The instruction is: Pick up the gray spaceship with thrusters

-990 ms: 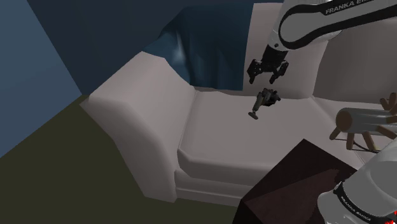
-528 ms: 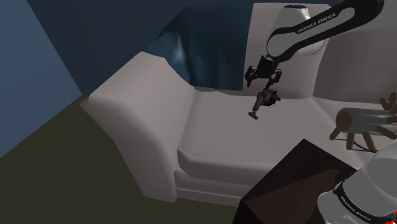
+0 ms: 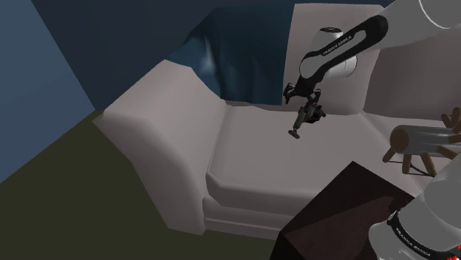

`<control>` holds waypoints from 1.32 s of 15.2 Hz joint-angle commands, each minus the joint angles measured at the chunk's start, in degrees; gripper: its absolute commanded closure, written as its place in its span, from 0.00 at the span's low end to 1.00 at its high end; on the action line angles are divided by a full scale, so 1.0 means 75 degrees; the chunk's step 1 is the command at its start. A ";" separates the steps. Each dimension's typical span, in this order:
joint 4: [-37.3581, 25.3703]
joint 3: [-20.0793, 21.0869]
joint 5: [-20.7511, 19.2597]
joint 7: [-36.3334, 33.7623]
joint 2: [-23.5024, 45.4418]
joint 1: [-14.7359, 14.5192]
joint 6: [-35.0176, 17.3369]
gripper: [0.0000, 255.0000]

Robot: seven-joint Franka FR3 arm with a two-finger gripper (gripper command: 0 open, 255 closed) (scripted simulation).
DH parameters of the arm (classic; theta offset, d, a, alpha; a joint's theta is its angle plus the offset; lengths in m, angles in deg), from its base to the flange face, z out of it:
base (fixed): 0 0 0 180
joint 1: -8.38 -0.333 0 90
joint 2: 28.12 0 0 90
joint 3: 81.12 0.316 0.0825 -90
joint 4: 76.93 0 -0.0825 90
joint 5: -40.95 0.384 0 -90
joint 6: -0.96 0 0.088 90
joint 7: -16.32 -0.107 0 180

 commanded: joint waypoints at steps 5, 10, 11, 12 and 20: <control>-0.0784 -0.0311 0.0223 -0.0417 0.1483 0.0299 -0.0733 0.00; -0.1564 -0.0494 0.0535 -0.0717 0.2675 0.0579 -0.1151 0.00; -0.1732 -0.0523 0.0605 -0.0773 0.2911 0.0643 -0.1218 0.00; -0.1903 -0.0549 0.0676 -0.0829 0.3145 0.0709 -0.1281 0.00; -0.2089 -0.0428 0.0826 -0.0760 0.3896 0.0839 -0.1848 0.00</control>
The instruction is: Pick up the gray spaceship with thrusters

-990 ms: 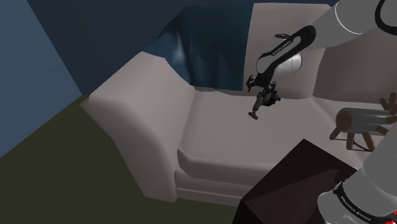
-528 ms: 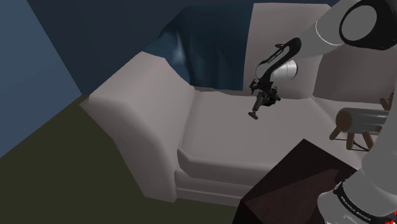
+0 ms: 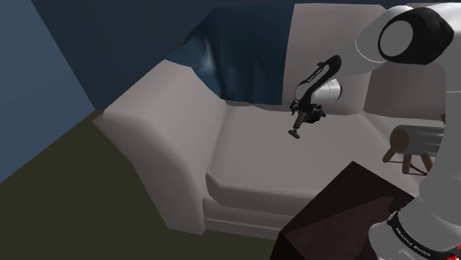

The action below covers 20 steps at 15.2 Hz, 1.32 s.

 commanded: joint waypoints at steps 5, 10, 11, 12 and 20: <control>-0.0066 0.0031 0.0025 0.0043 0.0135 0.0049 -0.0073 1.00; -0.0075 0.0031 0.0025 0.0045 0.0140 0.0052 -0.0070 1.00; -0.0079 0.0031 0.0025 0.0046 0.0142 0.0053 -0.0067 1.00; -0.0077 0.0027 0.0021 0.0027 0.0143 0.0035 -0.0069 1.00; 0.0039 -0.0114 -0.0103 -0.0069 -0.0545 -0.0074 0.0505 1.00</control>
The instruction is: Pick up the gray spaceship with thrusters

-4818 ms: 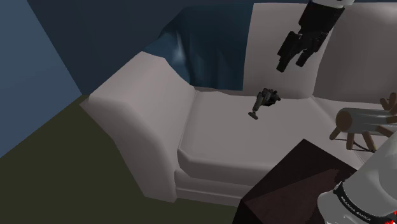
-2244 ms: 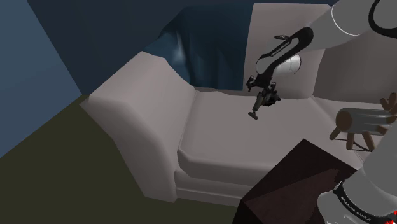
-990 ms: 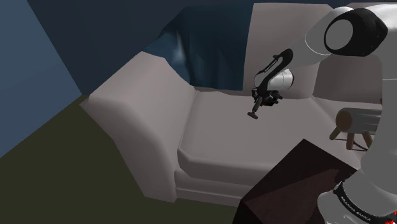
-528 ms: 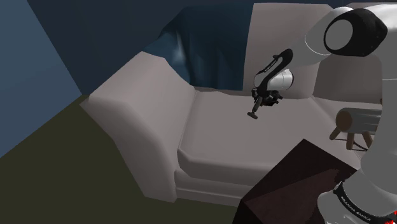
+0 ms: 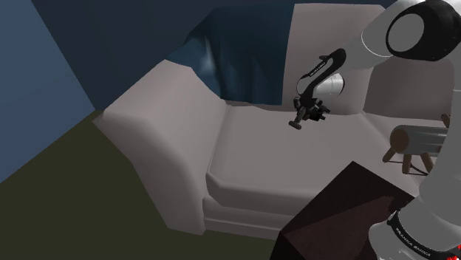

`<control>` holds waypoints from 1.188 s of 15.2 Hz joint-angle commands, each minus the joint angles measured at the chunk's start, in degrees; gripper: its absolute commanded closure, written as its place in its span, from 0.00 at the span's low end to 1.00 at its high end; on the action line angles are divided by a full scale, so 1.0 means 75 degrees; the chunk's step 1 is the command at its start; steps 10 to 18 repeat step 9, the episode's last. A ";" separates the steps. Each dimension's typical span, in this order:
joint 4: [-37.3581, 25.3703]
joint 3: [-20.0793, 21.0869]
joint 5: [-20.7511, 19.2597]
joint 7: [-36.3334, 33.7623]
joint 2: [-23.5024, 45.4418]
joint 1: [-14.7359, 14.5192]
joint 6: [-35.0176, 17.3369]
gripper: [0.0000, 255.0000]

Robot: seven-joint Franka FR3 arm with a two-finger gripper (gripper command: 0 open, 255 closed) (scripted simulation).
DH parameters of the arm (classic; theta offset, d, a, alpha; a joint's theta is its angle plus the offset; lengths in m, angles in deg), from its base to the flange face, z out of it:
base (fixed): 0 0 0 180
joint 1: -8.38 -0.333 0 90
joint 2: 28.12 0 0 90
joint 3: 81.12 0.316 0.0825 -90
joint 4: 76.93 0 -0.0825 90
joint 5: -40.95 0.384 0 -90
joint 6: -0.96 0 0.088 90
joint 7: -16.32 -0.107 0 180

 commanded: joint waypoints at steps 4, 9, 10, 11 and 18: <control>0.0017 -0.0087 -0.0093 -0.0070 -0.0426 -0.0065 0.0398 1.00; 0.0012 -0.0133 -0.0151 -0.0112 -0.0670 -0.0099 0.0646 1.00; 0.0012 -0.0133 -0.0151 -0.0112 -0.0670 -0.0099 0.0646 1.00; 0.0012 -0.0133 -0.0151 -0.0112 -0.0670 -0.0099 0.0646 1.00; 0.0012 -0.0133 -0.0151 -0.0112 -0.0670 -0.0099 0.0646 1.00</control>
